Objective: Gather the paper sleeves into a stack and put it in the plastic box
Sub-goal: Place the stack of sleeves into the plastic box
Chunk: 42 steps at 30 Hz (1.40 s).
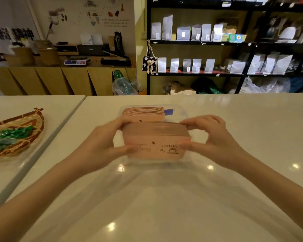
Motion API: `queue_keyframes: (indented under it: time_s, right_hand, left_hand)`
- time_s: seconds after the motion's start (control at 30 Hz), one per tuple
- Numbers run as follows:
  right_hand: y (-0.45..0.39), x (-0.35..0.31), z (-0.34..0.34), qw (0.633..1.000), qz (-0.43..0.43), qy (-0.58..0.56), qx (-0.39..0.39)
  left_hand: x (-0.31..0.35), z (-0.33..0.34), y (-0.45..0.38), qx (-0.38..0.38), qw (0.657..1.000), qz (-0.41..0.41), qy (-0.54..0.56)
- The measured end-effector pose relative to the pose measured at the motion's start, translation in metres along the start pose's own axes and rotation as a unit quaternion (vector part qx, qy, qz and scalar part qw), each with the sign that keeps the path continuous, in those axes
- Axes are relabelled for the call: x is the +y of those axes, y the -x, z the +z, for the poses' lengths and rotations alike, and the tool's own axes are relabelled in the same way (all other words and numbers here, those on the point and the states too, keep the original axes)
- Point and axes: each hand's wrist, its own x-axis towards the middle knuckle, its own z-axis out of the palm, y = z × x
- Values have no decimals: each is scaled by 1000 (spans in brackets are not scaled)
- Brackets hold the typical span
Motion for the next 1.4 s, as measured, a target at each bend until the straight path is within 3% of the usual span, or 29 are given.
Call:
queue_keyframes:
  time_s: [0.3,0.73,1.1,1.4]
  right_hand:
    - [-80,-8,-21,998,-5,-10,55]
    - [-106,29,21,991,112,-52,-44]
    - [-106,23,28,978,78,118,-151]
    - [-113,26,35,972,114,81,-190]
  left_hand:
    - [-5,-40,-68,51,998,-32,-31]
    - [-43,-25,-94,-58,989,-119,-60]
    - [-44,-17,-100,-132,966,-159,-153]
    - [-39,-9,-106,-156,947,-186,-212]
